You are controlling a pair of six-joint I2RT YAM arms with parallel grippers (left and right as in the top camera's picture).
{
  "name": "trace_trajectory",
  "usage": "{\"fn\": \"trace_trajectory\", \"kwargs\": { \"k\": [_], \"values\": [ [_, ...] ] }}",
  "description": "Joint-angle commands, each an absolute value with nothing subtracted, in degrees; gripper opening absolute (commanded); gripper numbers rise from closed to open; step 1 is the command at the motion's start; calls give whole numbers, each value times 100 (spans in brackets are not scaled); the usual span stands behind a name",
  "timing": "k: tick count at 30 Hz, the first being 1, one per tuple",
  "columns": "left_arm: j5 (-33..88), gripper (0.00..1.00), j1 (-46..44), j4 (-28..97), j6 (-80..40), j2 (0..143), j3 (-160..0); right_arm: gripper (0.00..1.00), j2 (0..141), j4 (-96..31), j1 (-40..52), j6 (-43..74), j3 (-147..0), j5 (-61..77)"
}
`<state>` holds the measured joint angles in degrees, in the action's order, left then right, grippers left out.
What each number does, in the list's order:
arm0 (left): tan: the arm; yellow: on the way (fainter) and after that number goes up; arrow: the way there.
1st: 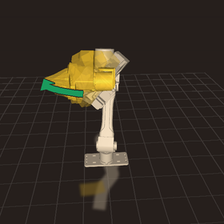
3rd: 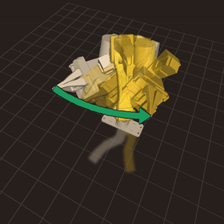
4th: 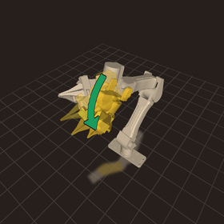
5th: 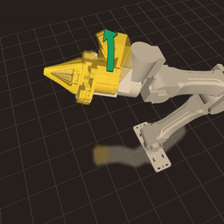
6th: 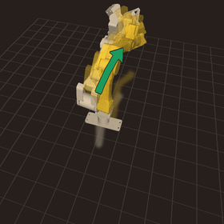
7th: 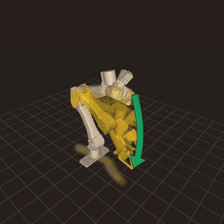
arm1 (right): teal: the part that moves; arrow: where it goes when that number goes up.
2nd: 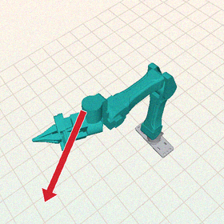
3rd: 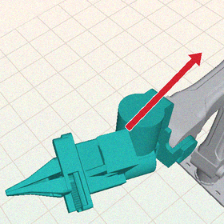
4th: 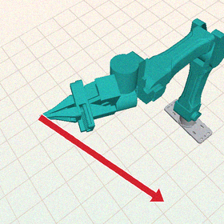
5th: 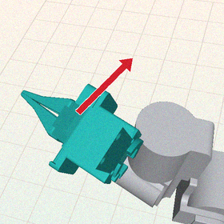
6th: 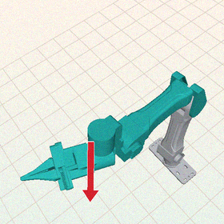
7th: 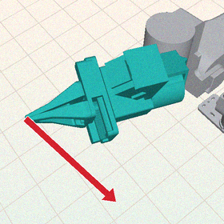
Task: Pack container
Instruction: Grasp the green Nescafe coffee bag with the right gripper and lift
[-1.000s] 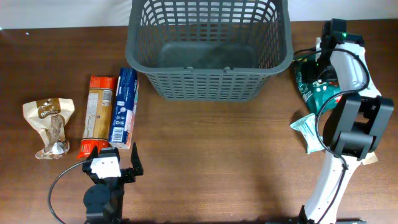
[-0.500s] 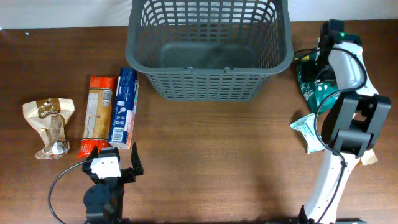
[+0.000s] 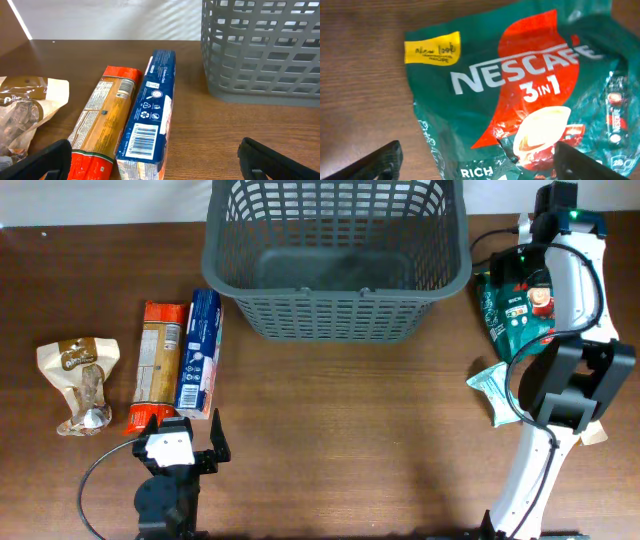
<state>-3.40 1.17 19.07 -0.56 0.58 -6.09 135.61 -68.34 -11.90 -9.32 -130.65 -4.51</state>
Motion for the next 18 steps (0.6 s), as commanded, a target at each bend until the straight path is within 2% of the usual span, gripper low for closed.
{"fn": "trace_trajectory", "kwargs": {
  "k": [1, 6, 11, 18],
  "values": [
    [-384, 99, 141, 1911, -106, 30, -591, 94, 13351, -6897, -1317, -1636, -13203, 196],
    [-384, 99, 141, 1911, -106, 30, -591, 95, 13351, -6753, -1894, -1673, -13209, 416],
    [-384, 99, 141, 1909, -106, 30, -591, 96, 13353, -6702, -2639, -1984, -13207, 1385],
    [-384, 99, 141, 1911, -106, 30, -591, 96, 13356, -6554, -3227, -1999, -13174, 1804]
  ]
}}
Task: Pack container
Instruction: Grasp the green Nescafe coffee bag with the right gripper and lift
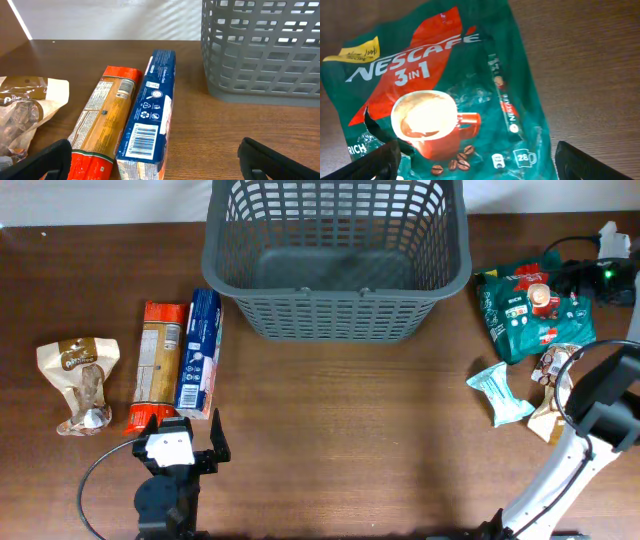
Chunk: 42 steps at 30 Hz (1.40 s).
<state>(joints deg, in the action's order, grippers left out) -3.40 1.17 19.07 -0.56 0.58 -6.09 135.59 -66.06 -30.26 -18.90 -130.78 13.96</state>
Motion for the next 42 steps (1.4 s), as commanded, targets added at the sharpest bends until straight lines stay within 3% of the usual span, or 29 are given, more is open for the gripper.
{"fn": "trace_trajectory", "kwargs": {
  "k": [1, 18, 23, 26, 27, 30, 31, 33, 35, 36, 39, 40, 41, 42],
  "values": [
    [-384, 99, 139, 1911, -106, 30, -591, 96, 13358, -6532, -3273, -2032, -13148, 1802],
    [-384, 99, 141, 1911, -106, 30, -591, 99, 14505, -6296, -3406, -2075, -13065, 2261],
    [-384, 99, 141, 1909, -106, 30, -591, 93, 14569, -6359, -3256, -1898, -13063, 2244],
    [-384, 99, 141, 1909, -106, 30, -591, 77, 14569, -6370, -3188, -1710, -13047, 2241],
    [-384, 99, 141, 1911, -106, 30, -591, 66, 14569, -6420, -3177, -1704, -13043, 2248],
    [-384, 99, 141, 1911, -106, 30, -591, 56, 14569, -6401, -3190, -1411, -12905, 2244],
    [-384, 99, 141, 1911, -106, 30, -591, 48, 14569, -6361, -3201, -1286, -12835, 2250],
    [-384, 99, 141, 1911, -106, 30, -591, 22, 14569, -6340, -3227, -1090, -12691, 2252],
    [-384, 99, 141, 1911, -106, 30, -591, 7, 14569, -6434, -3227, -1037, -12538, 2252],
    [-384, 99, 141, 1911, -106, 30, -591, 4, 14569, -6493, -3227, -1037, -12534, 2257],
    [-384, 99, 141, 1911, -106, 30, -591, 7, 14567, -6630, -3227, -1037, -12534, 2381],
    [-384, 99, 141, 1911, -106, 30, -591, 30, 14567, -6687, -3227, -1037, -12534, 2381],
    [-384, 99, 141, 1911, -106, 30, -591, 45, 14567, -6748, -3227, -1039, -12534, 2379],
    [-384, 99, 141, 1909, -106, 30, -591, 45, 14567, -6790, -3227, -1039, -12534, 2381]
  ]
}}
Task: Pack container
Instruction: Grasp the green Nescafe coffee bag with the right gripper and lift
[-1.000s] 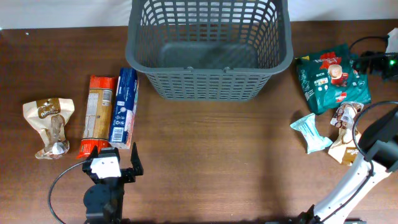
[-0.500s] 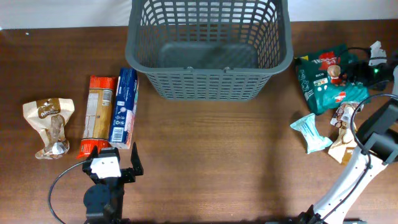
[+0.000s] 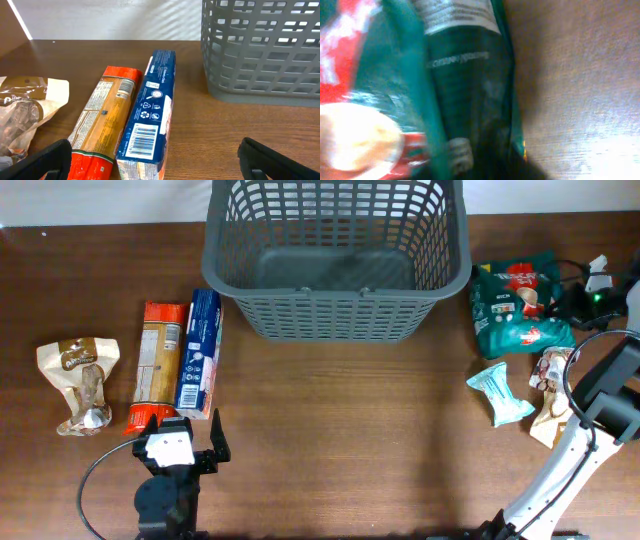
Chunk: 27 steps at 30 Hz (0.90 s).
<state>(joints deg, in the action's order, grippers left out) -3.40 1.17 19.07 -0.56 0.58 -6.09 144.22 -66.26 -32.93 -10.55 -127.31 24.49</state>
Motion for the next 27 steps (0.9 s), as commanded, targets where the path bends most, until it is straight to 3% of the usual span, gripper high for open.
{"fn": "trace_trajectory", "kwargs": {
  "k": [1, 3, 6, 8, 9, 10, 12, 14, 27],
  "values": [
    [-384, 99, 141, 1911, -106, 30, -591, 45, 14567, -6836, -3227, -1039, -12534, 2381],
    [-381, 99, 141, 1911, -106, 30, -591, 58, 14567, -6860, -3223, -1039, -12534, 2386],
    [-384, 99, 141, 1909, -106, 30, -591, 59, 14567, -6845, -3221, -1041, -12534, 2386],
    [-384, 99, 141, 1911, -106, 30, -591, 43, 14567, -6788, -3221, -1046, -12534, 2497],
    [-384, 99, 141, 1909, -106, 30, -591, 21, 14567, -6744, -3221, -1046, -12532, 2626],
    [-384, 99, 141, 1909, -106, 30, -591, 14, 14567, -6713, -3221, -1044, -12529, 2689],
    [-384, 99, 141, 1911, -106, 30, -591, 14, 14567, -6713, -3221, -1041, -12529, 2703],
    [-384, 99, 141, 1911, -106, 30, -591, 4, 14567, -6705, -3221, -1035, -12529, 2707],
    [-384, 99, 139, 1909, -106, 30, -591, 4, 13887, -6700, -3415, -521, -13393, 3946]
  ]
}}
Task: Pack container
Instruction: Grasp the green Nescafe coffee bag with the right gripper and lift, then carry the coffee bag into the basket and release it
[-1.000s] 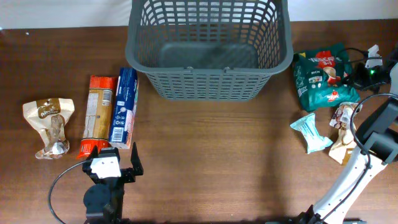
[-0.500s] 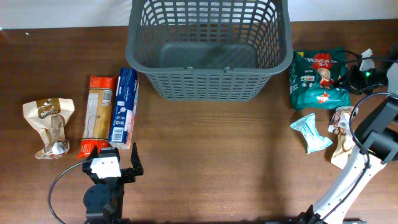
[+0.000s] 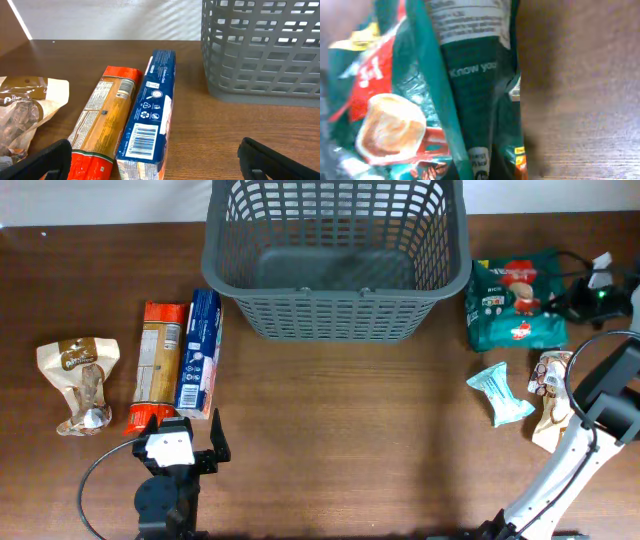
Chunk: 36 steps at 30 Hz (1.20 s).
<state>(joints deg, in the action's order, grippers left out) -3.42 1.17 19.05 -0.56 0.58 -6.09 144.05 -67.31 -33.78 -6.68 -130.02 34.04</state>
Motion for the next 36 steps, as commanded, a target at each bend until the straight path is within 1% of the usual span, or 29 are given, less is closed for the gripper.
{"fn": "trace_trajectory", "kwargs": {
  "k": [1, 14, 17, 20, 27, 32, 36],
  "values": [
    [-384, 99, 141, 1911, -106, 30, -591, 4, 13725, -6709, -3415, -499, -13513, 4012],
    [-384, 99, 141, 1911, -106, 30, -591, 4, 13266, -6702, -3415, -351, -13535, 4198],
    [-384, 99, 141, 1911, -106, 30, -591, 4, 13161, -6584, -3415, -346, -13535, 4917],
    [-384, 99, 141, 1911, -106, 30, -591, 4, 12969, -6401, -3415, -137, -13535, 5022],
    [-384, 99, 141, 1911, -106, 30, -591, 4, 12381, -6230, -3413, -40, -13541, 5109],
    [-384, 99, 141, 1911, -106, 30, -591, 4, 12009, -5992, -3402, 246, -13546, 5695],
    [-384, 99, 141, 1909, -106, 30, -591, 4, 11690, -5745, -3334, 390, -13546, 5861]
  ]
}}
